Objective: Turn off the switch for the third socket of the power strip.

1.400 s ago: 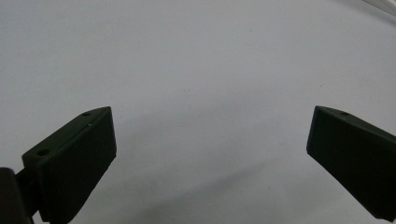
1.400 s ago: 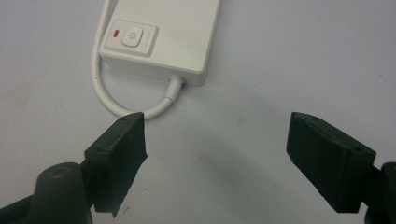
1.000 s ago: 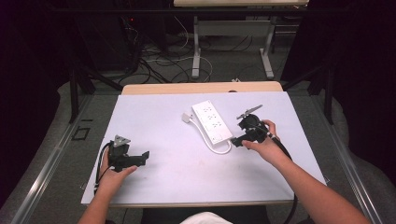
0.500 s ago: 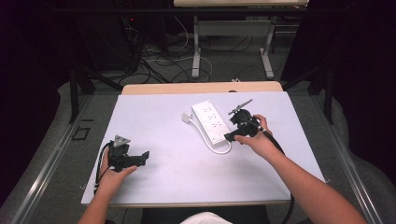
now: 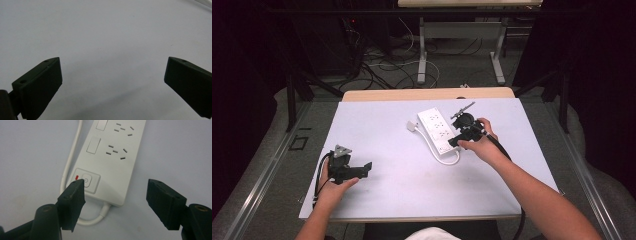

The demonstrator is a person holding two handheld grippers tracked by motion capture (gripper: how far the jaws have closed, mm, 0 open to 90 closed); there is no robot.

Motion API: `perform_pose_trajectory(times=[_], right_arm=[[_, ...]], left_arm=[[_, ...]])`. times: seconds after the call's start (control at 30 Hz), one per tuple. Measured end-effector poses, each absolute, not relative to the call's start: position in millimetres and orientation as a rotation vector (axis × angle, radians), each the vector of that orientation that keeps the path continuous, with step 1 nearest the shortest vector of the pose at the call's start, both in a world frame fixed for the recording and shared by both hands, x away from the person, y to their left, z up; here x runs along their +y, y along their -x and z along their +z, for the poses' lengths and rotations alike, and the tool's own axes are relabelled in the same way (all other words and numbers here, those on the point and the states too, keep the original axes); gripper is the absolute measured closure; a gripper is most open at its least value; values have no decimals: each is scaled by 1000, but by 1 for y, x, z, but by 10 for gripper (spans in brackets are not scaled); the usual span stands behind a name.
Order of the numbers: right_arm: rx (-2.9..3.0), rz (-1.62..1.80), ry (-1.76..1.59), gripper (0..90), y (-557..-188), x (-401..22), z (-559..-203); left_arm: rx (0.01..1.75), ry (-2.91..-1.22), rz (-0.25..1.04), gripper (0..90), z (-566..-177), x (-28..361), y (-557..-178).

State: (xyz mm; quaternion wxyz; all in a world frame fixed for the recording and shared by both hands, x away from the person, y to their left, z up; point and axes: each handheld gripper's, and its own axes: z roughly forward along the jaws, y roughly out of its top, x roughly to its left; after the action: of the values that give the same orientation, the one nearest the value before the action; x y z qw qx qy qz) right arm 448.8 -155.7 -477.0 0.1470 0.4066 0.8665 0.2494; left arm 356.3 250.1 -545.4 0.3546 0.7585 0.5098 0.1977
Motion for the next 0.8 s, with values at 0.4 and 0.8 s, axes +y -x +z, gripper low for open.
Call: perform_pose_trajectory(times=[0.4, 0.8], right_arm=[[2487, 710, -1160, 346, -462, -142, -473], [2483, 721, -1202, 385, -475, -129, -477]], left_arm=[[1320, -1962, 509, 13, -546, 250, -356], [1320, -1965, 508, 13, -546, 250, -357]])
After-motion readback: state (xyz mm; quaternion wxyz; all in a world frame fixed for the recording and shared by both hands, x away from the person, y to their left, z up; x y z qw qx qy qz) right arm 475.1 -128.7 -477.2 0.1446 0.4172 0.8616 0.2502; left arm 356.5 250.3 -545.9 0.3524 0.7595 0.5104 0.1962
